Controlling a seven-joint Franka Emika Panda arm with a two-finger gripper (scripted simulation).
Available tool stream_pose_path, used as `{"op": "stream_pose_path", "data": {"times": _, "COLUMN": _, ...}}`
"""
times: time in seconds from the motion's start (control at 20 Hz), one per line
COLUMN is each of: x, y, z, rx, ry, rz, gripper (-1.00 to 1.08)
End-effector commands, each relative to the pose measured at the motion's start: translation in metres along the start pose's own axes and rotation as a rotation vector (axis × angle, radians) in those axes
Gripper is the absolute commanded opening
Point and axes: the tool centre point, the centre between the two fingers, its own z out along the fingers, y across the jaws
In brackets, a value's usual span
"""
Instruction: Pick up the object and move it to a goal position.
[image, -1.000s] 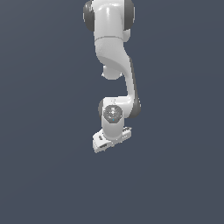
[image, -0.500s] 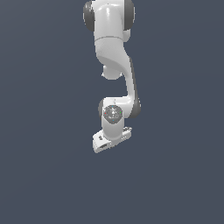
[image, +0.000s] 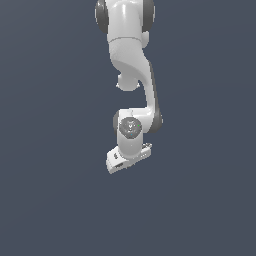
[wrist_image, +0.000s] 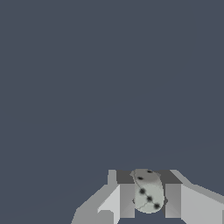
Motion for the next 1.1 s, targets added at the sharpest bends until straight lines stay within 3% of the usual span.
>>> {"op": "stream_pose_path", "data": {"times": 0.0, "x": 0.001, "y": -0.003, "z": -0.011, "rx": 0.0, "ry": 0.001, "rz": 0.0, "gripper": -1.0}}
{"op": "stream_pose_path", "data": {"times": 0.35, "x": 0.006, "y": -0.021, "z": -0.063, "rx": -0.001, "ry": 0.001, "rz": -0.001, "gripper": -1.0}}
{"op": "stream_pose_path", "data": {"times": 1.05, "x": 0.02, "y": -0.072, "z": -0.221, "rx": -0.001, "ry": 0.001, "rz": -0.002, "gripper": -1.0}}
